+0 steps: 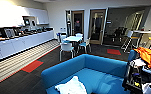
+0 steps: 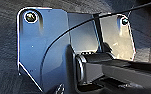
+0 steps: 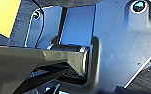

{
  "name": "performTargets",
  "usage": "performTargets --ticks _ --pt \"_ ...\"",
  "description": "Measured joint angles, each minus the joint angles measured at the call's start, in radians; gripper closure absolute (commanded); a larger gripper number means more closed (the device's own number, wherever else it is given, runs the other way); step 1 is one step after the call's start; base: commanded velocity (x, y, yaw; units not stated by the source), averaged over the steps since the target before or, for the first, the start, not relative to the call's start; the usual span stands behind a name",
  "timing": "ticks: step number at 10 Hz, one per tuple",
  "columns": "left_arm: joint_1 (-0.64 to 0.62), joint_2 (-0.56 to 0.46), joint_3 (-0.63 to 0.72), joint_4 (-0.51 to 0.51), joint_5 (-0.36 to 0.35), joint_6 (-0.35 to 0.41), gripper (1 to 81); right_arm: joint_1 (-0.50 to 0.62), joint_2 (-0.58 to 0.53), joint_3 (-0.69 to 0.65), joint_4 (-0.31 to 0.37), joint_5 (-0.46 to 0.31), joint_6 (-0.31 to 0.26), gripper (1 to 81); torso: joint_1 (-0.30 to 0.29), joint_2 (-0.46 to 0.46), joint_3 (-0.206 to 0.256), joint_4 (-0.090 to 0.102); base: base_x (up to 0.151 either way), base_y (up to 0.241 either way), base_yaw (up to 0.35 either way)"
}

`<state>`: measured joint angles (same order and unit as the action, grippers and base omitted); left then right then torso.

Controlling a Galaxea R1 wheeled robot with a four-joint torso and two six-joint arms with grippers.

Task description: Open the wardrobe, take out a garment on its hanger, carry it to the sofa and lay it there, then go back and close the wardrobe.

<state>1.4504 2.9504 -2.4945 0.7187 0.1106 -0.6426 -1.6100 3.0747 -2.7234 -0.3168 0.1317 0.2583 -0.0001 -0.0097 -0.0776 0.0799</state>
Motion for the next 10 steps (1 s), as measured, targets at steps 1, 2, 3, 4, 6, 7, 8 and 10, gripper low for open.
performTargets --ticks 1,2,3,4,6,7,8,10 --pt "0.000 0.000 -0.002 0.000 0.000 0.002 1.0 0.000 0.000 0.000 0.000 0.000 0.000 1.0 0.000 0.000 0.000 0.000 0.000 0.000 0.000" --pt "-0.001 0.004 -0.013 0.000 -0.003 0.002 1.0 0.000 0.000 0.000 0.000 0.000 0.000 1.0 0.000 0.000 0.000 0.000 0.000 0.000 0.000" --pt "0.000 0.008 -0.033 0.000 -0.013 0.002 1.0 0.000 0.000 0.000 0.000 0.000 0.000 1.0 0.000 0.000 0.000 0.000 0.000 0.000 0.000" --pt "0.002 0.009 -0.052 0.000 -0.037 0.002 1.0 0.000 0.000 0.000 0.000 0.000 0.000 1.0 0.000 0.000 0.000 0.000 0.000 0.000 0.000" --pt "0.001 0.008 -0.081 -0.001 -0.059 0.002 1.0 0.000 0.000 0.000 0.000 0.000 0.000 1.0 0.000 0.000 0.000 0.000 0.000 0.000 0.000" --pt "0.001 0.011 -0.081 -0.001 -0.059 0.002 1.0 0.000 -0.001 0.000 0.000 0.000 0.000 1.0 0.000 0.000 0.000 0.000 0.000 0.000 0.000" --pt "0.001 0.013 -0.081 -0.001 -0.062 0.002 1.0 0.000 -0.006 -0.003 0.000 0.000 0.001 1.0 0.000 0.000 0.000 0.000 0.000 0.000 0.000" --pt "0.001 0.008 -0.081 -0.001 -0.063 0.001 1.0 0.000 -0.023 -0.017 0.000 0.000 0.004 1.0 0.000 0.000 0.000 0.000 0.000 0.000 0.072"
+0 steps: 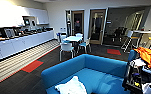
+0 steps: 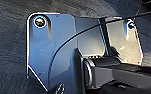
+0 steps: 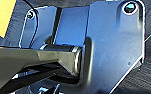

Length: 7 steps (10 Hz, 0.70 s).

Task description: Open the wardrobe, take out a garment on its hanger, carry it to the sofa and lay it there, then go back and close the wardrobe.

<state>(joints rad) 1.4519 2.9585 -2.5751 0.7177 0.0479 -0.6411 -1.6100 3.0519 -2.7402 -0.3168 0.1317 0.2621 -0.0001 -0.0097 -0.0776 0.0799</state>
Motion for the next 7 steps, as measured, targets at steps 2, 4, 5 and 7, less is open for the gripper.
performTargets --ticks 2,4,5,7 --pt "0.000 -0.006 -0.001 -0.001 0.000 -0.001 1.0 0.000 -0.027 -0.005 0.000 0.000 0.000 1.0 0.000 0.000 0.000 0.000 0.000 0.000 0.225" --pt "-0.003 -0.013 0.000 -0.001 -0.003 -0.003 1.0 -0.001 -0.043 -0.004 0.000 -0.016 0.000 1.0 0.000 0.000 0.000 0.000 0.000 0.000 0.263" --pt "-0.003 -0.021 0.000 -0.001 -0.003 -0.003 1.0 -0.004 -0.047 -0.004 -0.001 -0.028 0.000 1.0 0.000 0.000 0.000 0.000 0.000 0.000 0.265" --pt "0.002 -0.023 0.000 -0.001 -0.001 -0.004 1.0 0.015 -0.056 -0.005 0.000 -0.028 0.001 1.0 0.001 0.000 0.000 0.000 0.000 0.000 0.265"
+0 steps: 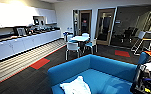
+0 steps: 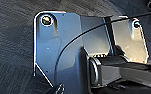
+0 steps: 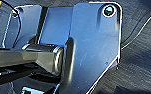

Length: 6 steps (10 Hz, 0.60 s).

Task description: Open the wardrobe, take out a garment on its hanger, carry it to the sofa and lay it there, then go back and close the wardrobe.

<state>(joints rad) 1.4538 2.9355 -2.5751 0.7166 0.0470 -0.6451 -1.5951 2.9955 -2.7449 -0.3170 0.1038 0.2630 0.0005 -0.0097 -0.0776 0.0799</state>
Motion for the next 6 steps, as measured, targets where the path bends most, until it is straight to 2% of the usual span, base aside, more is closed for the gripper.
performTargets --ticks 5,6 --pt "0.001 -0.003 0.000 0.000 -0.010 0.000 1.0 -0.009 0.009 0.002 0.000 -0.001 0.000 1.0 0.000 0.000 0.000 0.000 0.000 0.000 0.269" --pt "0.009 -0.012 0.000 -0.002 -0.047 0.000 1.0 -0.009 0.012 0.002 0.000 0.000 0.000 1.0 0.000 0.000 0.000 0.000 0.000 0.000 0.270"
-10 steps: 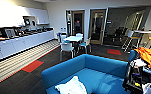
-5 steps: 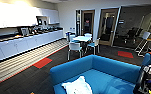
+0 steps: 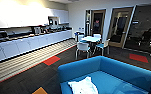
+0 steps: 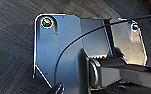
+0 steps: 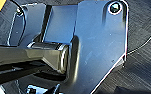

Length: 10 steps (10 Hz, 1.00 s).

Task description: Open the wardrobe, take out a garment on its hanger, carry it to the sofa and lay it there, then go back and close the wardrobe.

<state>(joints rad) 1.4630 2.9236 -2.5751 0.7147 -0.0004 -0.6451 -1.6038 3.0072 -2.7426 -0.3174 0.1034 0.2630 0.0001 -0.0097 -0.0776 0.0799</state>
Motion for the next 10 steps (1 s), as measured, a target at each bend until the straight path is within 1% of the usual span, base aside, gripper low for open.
performTargets --ticks 1,2,5,10 --pt "0.014 -0.009 -0.005 -0.004 -0.050 -0.004 1.0 0.000 0.002 0.000 0.000 -0.002 0.000 1.0 0.000 0.000 0.000 0.000 0.000 0.000 0.270" --pt "0.026 -0.016 -0.017 -0.011 -0.073 -0.005 1.0 0.002 0.007 0.000 0.000 -0.001 0.000 1.0 0.000 0.000 0.000 0.000 0.000 0.000 0.271" --pt "0.032 0.006 -0.095 -0.023 -0.077 -0.006 1.0 0.003 0.023 0.000 0.000 0.000 0.000 1.0 0.000 0.000 0.000 0.000 0.000 0.000 0.275" --pt "0.029 0.032 -0.109 -0.024 -0.074 -0.004 1.0 -0.004 0.040 -0.001 -0.001 0.000 -0.004 1.0 0.000 0.000 0.000 0.000 0.000 0.000 0.275"
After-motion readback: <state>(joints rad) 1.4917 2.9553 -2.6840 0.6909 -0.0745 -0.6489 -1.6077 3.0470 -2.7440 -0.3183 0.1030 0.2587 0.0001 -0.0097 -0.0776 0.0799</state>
